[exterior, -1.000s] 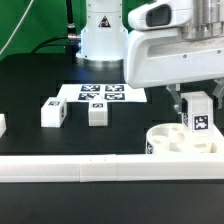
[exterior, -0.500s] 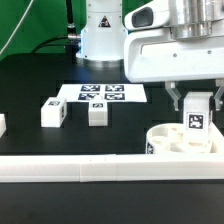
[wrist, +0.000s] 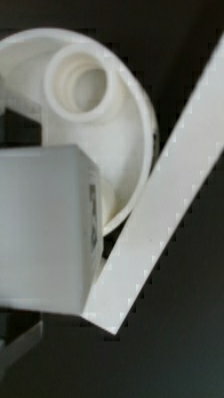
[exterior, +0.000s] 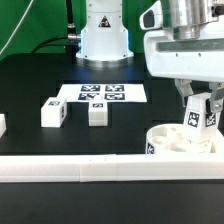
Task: Assemble stool
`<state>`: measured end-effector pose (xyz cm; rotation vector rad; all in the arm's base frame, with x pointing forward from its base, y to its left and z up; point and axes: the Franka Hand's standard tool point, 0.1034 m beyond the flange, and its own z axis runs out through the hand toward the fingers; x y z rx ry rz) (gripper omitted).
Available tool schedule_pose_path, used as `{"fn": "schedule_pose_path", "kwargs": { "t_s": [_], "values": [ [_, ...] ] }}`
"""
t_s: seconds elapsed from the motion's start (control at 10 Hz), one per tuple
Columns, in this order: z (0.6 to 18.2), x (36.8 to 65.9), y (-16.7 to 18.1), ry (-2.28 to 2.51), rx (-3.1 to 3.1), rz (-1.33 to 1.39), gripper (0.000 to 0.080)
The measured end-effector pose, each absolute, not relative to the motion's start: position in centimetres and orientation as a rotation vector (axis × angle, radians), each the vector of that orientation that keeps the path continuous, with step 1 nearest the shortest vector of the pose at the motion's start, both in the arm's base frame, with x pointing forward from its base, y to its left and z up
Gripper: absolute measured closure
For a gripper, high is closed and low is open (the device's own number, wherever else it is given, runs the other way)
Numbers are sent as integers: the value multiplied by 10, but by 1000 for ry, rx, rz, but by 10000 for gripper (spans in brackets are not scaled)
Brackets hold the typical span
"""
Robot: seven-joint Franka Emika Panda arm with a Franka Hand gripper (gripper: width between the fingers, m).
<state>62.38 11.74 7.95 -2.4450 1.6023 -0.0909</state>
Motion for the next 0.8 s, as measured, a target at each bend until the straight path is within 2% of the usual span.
{"fn": "schedule_pose_path", "kwargs": {
  "t_s": [0.2,0.3,0.4,0.5,0.6,0.7,0.8],
  "values": [
    [79,623,121,1723,-2350,-65,461],
    [79,623,124,1793,-2282,-41,359],
    [79,622,124,1769,-2299,-43,359],
    [80,623,124,1739,-2322,-46,204],
    [86,626,123,1639,-2391,-56,204],
    [94,630,124,1588,-2417,-70,160],
    [99,630,128,1521,-2457,-78,153]
  ]
}}
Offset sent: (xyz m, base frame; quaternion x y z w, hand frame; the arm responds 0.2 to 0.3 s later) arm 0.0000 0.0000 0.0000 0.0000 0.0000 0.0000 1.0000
